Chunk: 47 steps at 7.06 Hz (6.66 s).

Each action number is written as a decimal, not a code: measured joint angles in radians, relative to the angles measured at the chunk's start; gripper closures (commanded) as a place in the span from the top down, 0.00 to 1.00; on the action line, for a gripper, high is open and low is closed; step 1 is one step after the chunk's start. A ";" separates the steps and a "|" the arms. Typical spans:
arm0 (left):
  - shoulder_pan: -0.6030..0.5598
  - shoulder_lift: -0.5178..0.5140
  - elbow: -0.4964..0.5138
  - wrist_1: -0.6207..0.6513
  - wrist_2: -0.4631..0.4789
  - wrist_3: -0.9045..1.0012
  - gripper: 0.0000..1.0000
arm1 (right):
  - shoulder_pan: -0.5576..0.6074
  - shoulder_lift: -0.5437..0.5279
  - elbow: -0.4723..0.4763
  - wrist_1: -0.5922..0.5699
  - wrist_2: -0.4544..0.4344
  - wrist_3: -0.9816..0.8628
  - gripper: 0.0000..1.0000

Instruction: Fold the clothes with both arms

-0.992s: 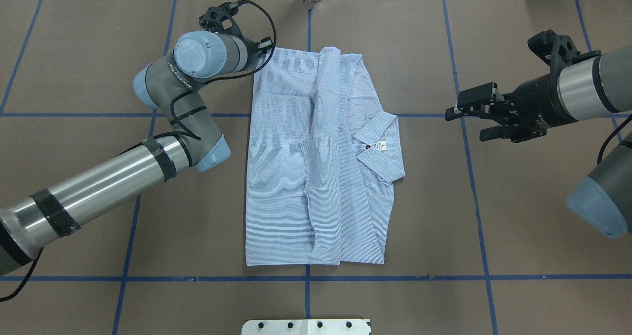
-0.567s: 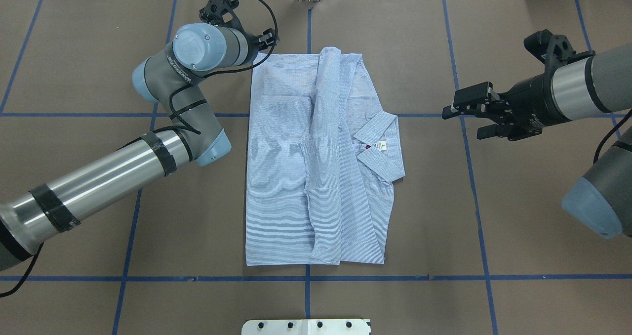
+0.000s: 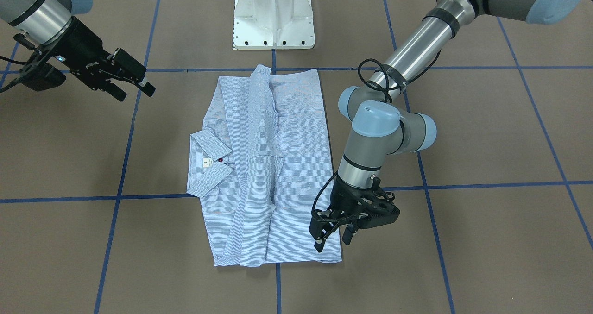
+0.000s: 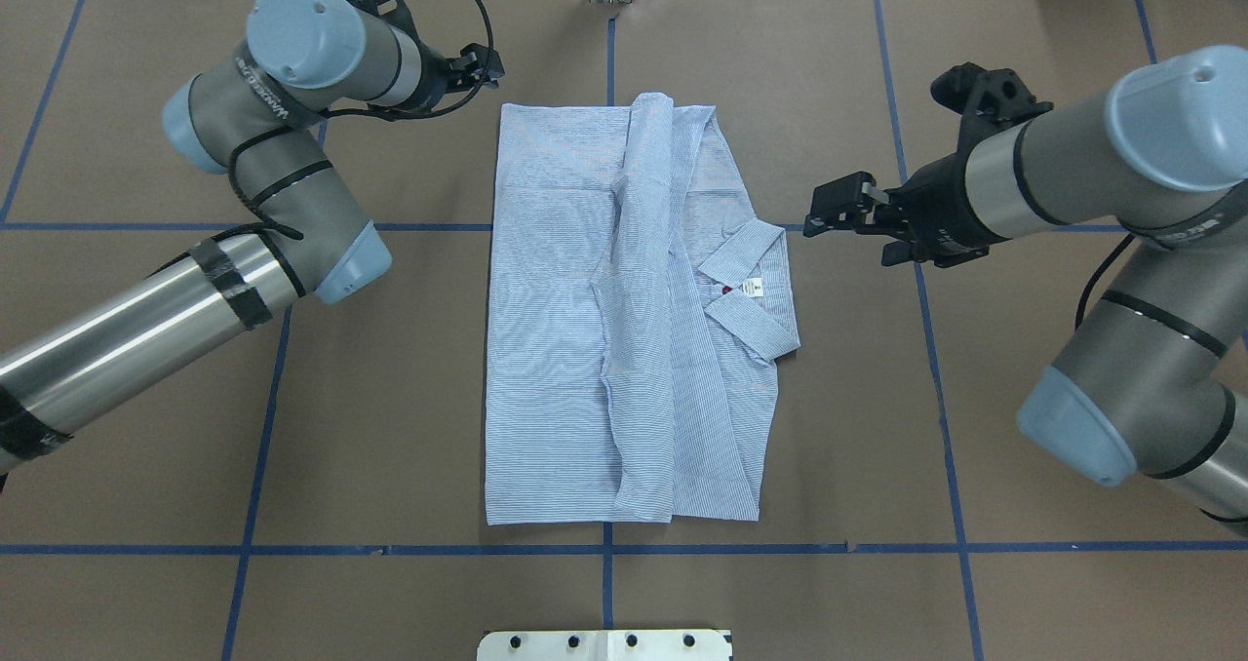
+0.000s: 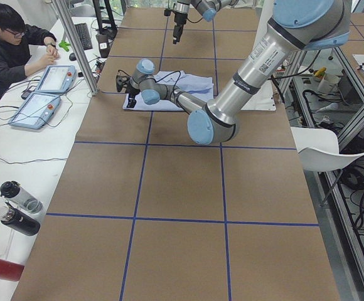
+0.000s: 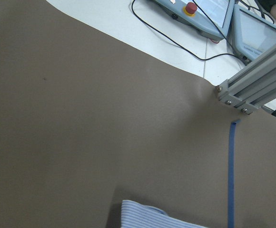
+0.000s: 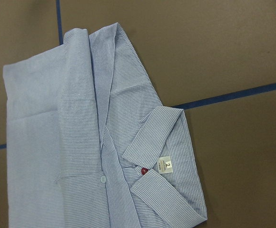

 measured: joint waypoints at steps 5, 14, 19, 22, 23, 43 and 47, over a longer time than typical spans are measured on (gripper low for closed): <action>-0.014 0.233 -0.266 0.033 -0.065 0.090 1.00 | -0.192 0.377 -0.327 -0.286 -0.306 -0.186 1.00; -0.010 0.259 -0.279 0.022 -0.067 0.088 1.00 | -0.243 0.614 -0.706 -0.325 -0.295 -0.275 1.00; -0.009 0.251 -0.282 0.021 -0.068 0.081 1.00 | -0.219 0.492 -0.563 -0.450 -0.258 -0.355 1.00; -0.009 0.249 -0.288 0.022 -0.068 0.079 1.00 | -0.181 0.333 -0.403 -0.477 -0.235 -0.413 1.00; -0.009 0.248 -0.291 0.022 -0.072 0.079 1.00 | -0.161 0.328 -0.375 -0.477 -0.222 -0.431 1.00; -0.009 0.245 -0.290 0.021 -0.090 0.082 1.00 | -0.223 0.369 -0.457 -0.416 -0.245 -0.496 1.00; -0.007 0.242 -0.290 0.021 -0.090 0.081 1.00 | -0.175 0.208 -0.304 -0.435 -0.241 -0.505 1.00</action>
